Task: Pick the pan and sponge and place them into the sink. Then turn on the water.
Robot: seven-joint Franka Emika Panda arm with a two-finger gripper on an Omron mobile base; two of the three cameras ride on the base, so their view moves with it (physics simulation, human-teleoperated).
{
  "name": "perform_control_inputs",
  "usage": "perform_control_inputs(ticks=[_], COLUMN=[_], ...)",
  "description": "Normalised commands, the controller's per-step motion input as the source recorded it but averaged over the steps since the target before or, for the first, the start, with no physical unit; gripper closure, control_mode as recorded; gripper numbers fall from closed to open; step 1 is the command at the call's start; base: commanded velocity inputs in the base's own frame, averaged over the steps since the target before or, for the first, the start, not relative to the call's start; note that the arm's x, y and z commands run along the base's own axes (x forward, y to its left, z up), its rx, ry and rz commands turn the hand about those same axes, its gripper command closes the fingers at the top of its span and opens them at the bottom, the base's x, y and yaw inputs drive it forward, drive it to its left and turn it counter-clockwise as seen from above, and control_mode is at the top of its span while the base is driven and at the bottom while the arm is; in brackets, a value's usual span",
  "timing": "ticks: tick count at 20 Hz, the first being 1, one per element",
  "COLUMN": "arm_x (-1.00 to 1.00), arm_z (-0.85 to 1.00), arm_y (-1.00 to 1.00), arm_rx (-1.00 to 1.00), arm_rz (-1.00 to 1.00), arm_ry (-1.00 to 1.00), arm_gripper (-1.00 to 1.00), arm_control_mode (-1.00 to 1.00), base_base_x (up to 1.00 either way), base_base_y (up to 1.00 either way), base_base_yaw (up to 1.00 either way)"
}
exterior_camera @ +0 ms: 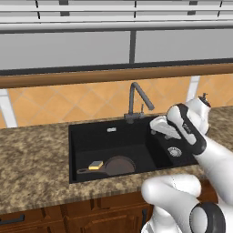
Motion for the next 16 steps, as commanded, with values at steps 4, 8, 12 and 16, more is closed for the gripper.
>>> perform_control_inputs(ticks=[4, 8, 12, 16], arm_x=[0.24, 0.3, 0.31, 0.36], arm_z=[0.0, -0.2, -0.26, -0.19], arm_y=[-0.83, -0.32, 0.0, 0.0], arm_rx=[0.12, 0.02, 0.15, 0.17], arm_rz=[0.07, 0.01, 0.0, 0.0], arm_ry=[0.0, 0.0, -0.04, -0.02], arm_gripper=[-1.0, -1.0, -1.0, -1.0], arm_control_mode=[-1.0, -1.0, -1.0, -1.0], base_base_x=[0.0, 0.0, 0.0, 0.0], base_base_y=[0.0, 0.0, 0.0, 0.0], base_base_yaw=[0.0, 0.0, 0.0, 0.0])
